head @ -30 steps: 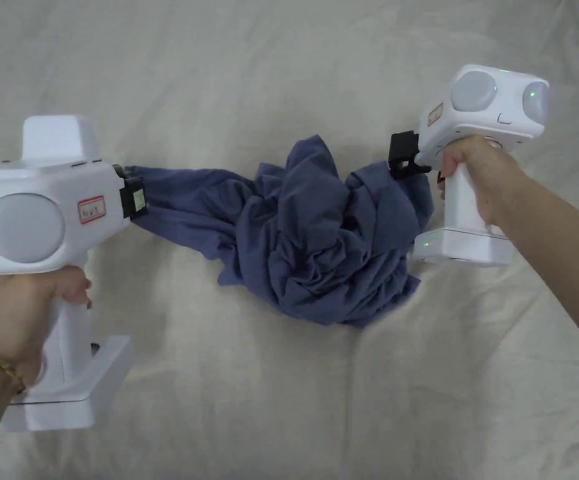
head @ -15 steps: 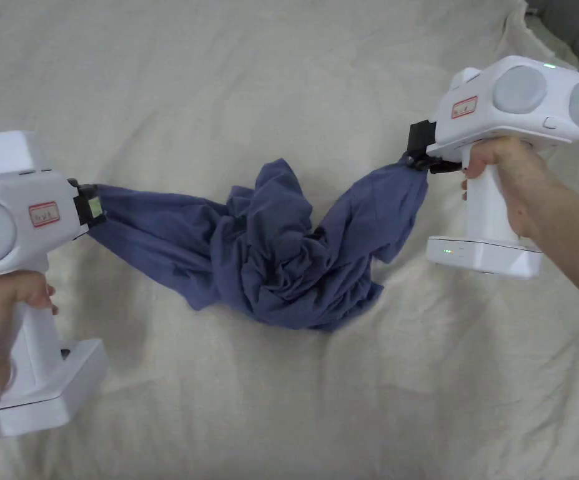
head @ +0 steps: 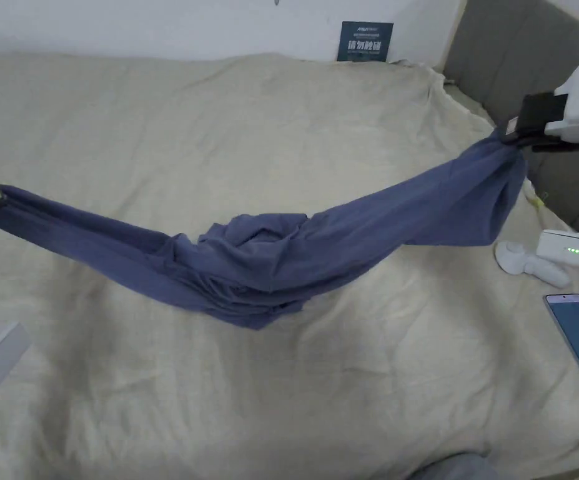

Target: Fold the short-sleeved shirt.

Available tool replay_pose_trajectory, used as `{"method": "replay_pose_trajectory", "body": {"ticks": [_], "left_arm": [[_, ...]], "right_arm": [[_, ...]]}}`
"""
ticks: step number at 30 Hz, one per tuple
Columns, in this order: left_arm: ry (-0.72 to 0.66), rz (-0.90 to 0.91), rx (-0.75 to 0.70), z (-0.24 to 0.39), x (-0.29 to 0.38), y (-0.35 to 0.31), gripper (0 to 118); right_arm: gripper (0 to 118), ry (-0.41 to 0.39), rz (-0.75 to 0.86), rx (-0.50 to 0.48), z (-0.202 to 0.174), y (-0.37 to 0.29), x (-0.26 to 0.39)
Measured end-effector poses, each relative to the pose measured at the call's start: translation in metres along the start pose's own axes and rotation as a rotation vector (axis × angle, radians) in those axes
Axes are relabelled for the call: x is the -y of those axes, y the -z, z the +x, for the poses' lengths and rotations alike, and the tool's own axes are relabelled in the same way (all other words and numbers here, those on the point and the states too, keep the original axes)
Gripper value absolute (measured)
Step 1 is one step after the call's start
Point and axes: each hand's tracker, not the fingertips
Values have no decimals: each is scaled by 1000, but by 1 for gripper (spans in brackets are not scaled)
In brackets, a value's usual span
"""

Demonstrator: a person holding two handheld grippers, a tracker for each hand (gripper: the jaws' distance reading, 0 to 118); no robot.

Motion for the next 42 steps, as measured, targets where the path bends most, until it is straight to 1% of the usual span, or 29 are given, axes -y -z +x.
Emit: {"method": "replay_pose_trajectory", "body": {"ticks": [2, 6, 10, 14, 17, 20, 24, 27, 29, 33, 36, 40, 42], "left_arm": [[-27, 18, 19, -6, -10, -17, 0], [-7, 82, -7, -18, -33, -40, 0], [-5, 162, -39, -33, -63, -63, 0], [-27, 216, -71, -46, -90, -84, 0], [-61, 249, -50, -57, -112, -96, 0], [-43, 294, -75, -59, -139, -106, 0], [-39, 323, -101, -54, -176, -110, 0], [-21, 321, -145, -44, -200, -106, 0], [17, 322, -191, -38, -216, -98, 0], [12, 322, -206, -25, -249, -76, 0], [15, 311, -225, -10, -270, -50, 0], [89, 294, -287, 14, -295, -1, 0], [80, 289, -290, 23, -305, 24, 0]], "right_arm": [[6, 21, 30, -3, 10, -25, -5], [6, 0, 113, 37, 22, -70, -15], [6, 11, 168, 63, 37, -107, -27], [6, 50, 218, 92, 48, -136, -40], [6, 72, 249, 92, 50, -154, -52], [6, 57, 280, 87, 42, -168, -68], [6, -12, 311, 120, 20, -178, -91], [6, -17, 319, 129, 9, -176, -111], [6, -25, 323, 143, 2, -169, -127], [6, -19, 330, 185, -2, -167, -144], [6, -35, 332, 235, -7, -154, -162], [6, -42, 346, 284, -13, -133, -187], [6, -46, 360, 315, -12, -131, -191]]}}
